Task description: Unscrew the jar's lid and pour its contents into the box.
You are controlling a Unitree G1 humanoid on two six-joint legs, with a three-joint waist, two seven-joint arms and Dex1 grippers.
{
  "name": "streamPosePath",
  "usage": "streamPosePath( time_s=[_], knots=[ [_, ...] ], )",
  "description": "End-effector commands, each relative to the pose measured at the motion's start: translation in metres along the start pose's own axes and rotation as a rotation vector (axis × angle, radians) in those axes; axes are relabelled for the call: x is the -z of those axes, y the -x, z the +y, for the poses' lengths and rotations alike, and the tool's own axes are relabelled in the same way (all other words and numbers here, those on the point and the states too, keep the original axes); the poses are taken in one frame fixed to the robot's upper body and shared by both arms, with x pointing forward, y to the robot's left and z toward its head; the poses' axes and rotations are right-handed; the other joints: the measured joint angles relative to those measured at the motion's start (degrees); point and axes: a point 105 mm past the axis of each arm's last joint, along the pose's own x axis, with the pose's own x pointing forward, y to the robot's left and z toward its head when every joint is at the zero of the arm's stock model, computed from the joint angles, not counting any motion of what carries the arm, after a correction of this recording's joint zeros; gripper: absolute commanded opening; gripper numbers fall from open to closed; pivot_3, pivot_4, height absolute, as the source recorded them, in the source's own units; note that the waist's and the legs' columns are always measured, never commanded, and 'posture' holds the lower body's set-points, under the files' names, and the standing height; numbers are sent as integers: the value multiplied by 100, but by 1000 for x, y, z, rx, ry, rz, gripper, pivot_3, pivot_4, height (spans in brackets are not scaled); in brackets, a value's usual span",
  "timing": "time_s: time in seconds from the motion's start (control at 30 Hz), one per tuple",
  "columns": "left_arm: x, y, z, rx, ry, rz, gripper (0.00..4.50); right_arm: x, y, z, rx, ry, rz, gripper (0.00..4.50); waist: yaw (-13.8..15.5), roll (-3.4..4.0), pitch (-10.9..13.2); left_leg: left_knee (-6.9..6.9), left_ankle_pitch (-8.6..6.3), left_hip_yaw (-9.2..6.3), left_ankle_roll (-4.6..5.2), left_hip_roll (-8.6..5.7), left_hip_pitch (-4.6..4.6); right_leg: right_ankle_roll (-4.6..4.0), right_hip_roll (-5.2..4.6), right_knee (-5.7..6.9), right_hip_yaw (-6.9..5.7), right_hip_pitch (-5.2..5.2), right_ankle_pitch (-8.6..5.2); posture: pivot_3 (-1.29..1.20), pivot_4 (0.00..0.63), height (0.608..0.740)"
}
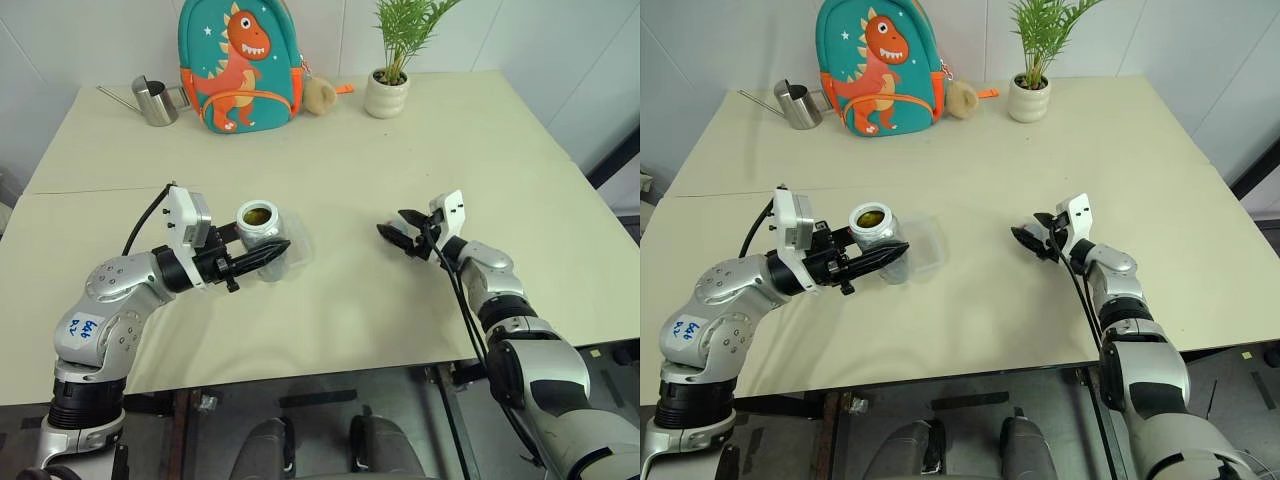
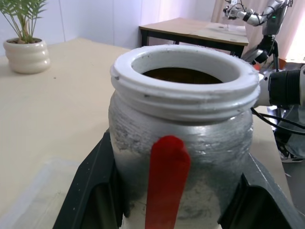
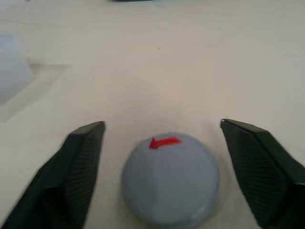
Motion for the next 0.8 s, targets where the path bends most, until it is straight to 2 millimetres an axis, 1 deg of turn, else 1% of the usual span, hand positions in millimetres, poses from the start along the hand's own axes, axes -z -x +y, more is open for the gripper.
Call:
streamPosePath(
  time_s=[0.03,0.07,0.1,0.17,0.2,0.27,0.33,0.43,0.47,0.5,0.57,0.67,0.73,0.8],
  knots=[
    [-14,5,0,1,-44,-27,1922,-32,9,-6,-42,70,-84,4481,4,1,1,0,0,-1,0,0,-1,0,-1,0,0,0,0,0,150,740],
    [-16,5,1,0,-51,-33,1922,-46,10,-4,-77,96,-113,4481,8,2,1,0,0,-1,0,-1,-1,0,-2,-1,0,0,0,0,150,740],
    [-18,6,1,0,-55,-37,1922,-55,11,-2,-101,115,-132,4481,12,7,5,-1,0,-1,0,-2,-2,0,-3,-2,0,0,0,0,150,740],
    [-22,9,5,-9,-55,-43,1922,-75,14,11,-207,154,-151,4481,18,9,6,-1,-1,-3,1,-2,-4,0,-5,-3,-1,-1,0,0,150,740],
    [-23,11,7,-14,-54,-43,1922,-80,15,17,-244,170,-150,4481,17,10,6,-2,-1,-7,1,-2,-7,0,-4,-5,-3,-2,0,0,150,740],
    [-24,15,13,-29,-65,-31,1922,-87,19,35,-352,192,-134,4481,20,9,6,-4,-2,-9,-1,1,-5,0,-5,-5,-4,-2,0,0,150,740],
    [-25,17,17,-39,-73,-21,1922,-91,23,47,-407,203,-122,4481,24,9,5,-7,-4,-12,-4,5,-5,0,-7,-7,-5,-2,0,0,150,740],
    [-31,23,31,-74,-99,-14,1922,-99,32,80,-549,206,-82,4481,32,10,6,-8,-4,-10,-4,3,-5,0,-6,-6,-6,-2,0,0,150,740],
    [-33,24,38,-85,-111,-10,1922,-102,32,93,-590,232,-75,4481,32,10,6,-7,-4,-10,-3,2,-7,0,-7,-7,-7,-3,0,0,150,740],
    [-34,26,45,-102,-130,2,1922,-102,31,101,-605,250,-68,4481,32,10,6,-5,-4,-9,-3,1,-7,0,-6,-6,-7,-3,0,0,150,740],
    [-33,27,53,-118,-160,23,1922,-101,31,108,-614,269,-55,4481,25,9,5,-4,-4,-8,-2,-2,-6,0,-5,-2,-8,-4,0,0,150,740],
    [-32,26,59,-125,-195,44,1922,-98,31,111,-605,278,-46,4481,26,7,4,-7,-5,-7,-1,-4,-3,0,-6,-1,-7,-4,0,0,150,740],
    [-31,21,68,-146,-246,72,1922,-93,31,110,-590,266,-39,4481,47,7,4,-11,-6,-6,-1,-4,-4,0,-7,-4,-8,-5,0,0,150,740],
    [-23,16,76,-171,-314,154,1922,-87,32,109,-572,238,-34,4481,106,6,4,-12,-5,-8,-1,-6,-7,0,-4,-4,-14,-8,0,0,150,740]
  ],
)
